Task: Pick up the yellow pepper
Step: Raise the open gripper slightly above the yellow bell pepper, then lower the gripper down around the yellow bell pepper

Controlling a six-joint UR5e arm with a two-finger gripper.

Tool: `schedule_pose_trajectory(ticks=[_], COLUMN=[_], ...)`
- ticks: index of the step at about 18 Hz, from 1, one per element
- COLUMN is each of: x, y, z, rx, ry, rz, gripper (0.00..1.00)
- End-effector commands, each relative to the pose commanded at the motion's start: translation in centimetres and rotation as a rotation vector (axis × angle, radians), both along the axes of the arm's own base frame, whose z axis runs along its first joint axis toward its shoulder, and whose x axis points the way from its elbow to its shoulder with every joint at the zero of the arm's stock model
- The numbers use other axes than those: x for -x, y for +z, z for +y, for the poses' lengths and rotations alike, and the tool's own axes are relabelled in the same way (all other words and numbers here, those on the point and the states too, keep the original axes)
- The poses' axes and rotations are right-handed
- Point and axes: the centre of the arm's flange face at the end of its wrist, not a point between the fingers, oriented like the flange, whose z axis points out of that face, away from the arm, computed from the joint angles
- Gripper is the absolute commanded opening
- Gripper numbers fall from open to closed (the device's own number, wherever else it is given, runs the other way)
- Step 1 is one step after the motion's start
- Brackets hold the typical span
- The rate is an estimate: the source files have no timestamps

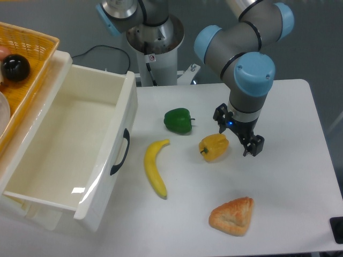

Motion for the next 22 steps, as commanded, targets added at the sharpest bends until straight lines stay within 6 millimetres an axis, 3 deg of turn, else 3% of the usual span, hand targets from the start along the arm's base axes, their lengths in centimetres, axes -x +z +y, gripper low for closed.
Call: schedule_pose_trajectory(ticks=[5,7,9,12,22], x=[-0.1,0.2,0.6,1.2,-1.0], y=[-0.4,-1.7,-4.0,-5.8,-10.3], z=[0.0,-1.0,-3.6,-6.0,-6.7], rx=[-0.03,-0.029,-0.016,-0.009,0.019], ry=[0.011,0.03,0.068,0.103,0.023], rz=[-0.048,-0.077,-0.116,-0.151,-0.222], gripper=[1.0,1.0,1.0,1.0,1.0])
